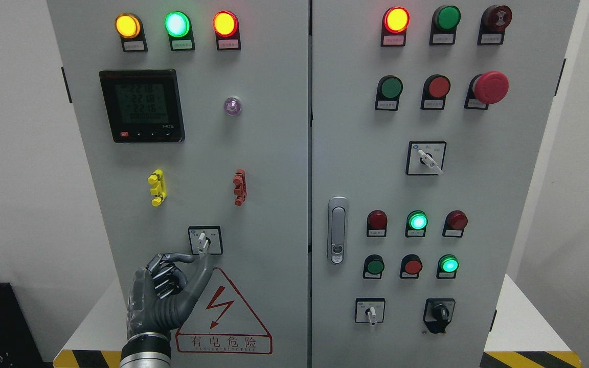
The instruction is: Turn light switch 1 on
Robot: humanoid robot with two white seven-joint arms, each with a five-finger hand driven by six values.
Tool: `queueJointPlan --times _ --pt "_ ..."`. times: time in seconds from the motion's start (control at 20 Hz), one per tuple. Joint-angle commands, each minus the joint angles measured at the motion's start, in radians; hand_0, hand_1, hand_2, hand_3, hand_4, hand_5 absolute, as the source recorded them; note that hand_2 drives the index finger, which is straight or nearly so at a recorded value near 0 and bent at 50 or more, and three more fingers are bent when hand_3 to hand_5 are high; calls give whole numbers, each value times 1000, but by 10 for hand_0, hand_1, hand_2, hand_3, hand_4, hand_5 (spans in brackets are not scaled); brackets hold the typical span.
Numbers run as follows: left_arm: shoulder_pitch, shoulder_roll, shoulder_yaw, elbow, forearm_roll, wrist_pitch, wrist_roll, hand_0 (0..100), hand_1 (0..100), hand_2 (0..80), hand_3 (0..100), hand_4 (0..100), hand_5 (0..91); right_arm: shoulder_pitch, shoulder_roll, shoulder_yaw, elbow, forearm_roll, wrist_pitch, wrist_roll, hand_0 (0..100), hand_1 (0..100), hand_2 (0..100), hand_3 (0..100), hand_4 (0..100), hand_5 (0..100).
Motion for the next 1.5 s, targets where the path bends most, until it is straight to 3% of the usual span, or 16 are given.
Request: queueJointPlan --times 0.0,1.45 --pt "-15 -30 -1 13 12 11 0 71 688 544 976 933 877 0 0 0 0 -25 -2 1 0 0 0 0 0 0" --pt "-44 -43 28 27 1 54 7 99 676 573 986 939 877 0 0 0 0 -25 0 1 0 0 0 0 0 0"
